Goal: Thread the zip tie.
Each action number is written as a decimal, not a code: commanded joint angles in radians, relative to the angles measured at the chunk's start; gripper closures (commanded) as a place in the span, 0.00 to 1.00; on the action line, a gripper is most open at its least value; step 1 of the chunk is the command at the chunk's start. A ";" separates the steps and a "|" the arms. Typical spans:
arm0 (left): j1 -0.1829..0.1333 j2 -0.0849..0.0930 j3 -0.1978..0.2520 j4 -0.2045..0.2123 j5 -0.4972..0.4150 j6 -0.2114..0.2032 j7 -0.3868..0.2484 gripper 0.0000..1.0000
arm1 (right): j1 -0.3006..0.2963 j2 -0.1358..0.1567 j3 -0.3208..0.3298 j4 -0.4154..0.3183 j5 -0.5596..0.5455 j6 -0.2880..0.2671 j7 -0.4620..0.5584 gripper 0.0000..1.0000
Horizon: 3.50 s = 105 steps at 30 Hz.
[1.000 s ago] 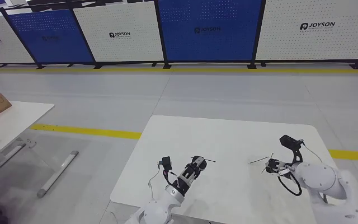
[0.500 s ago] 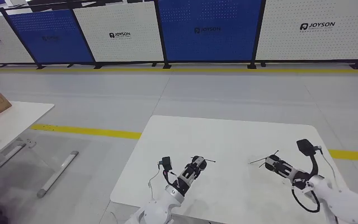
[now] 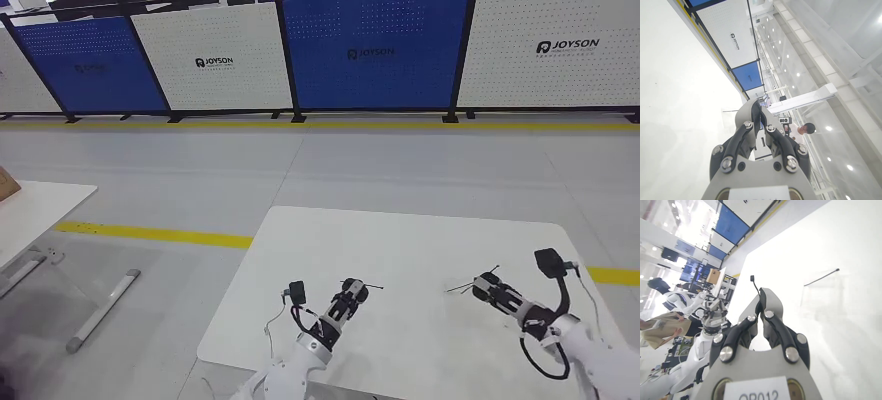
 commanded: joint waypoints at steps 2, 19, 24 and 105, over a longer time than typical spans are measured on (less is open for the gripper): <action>-0.019 -0.009 0.036 0.032 0.023 0.006 0.021 1.00 | -0.047 0.001 0.006 -0.045 0.040 -0.050 -0.026 1.00; -0.037 -0.023 0.072 0.059 0.063 0.001 0.082 1.00 | -0.085 -0.002 -0.031 -0.078 0.014 -0.074 -0.112 1.00; -0.050 -0.034 0.104 0.084 0.106 0.005 0.130 1.00 | -0.099 -0.010 -0.109 -0.066 0.022 -0.118 -0.200 1.00; -0.052 -0.035 0.060 0.039 -0.202 0.066 -0.148 1.00 | -0.197 -0.010 -0.163 -0.086 -0.214 -0.155 -0.430 1.00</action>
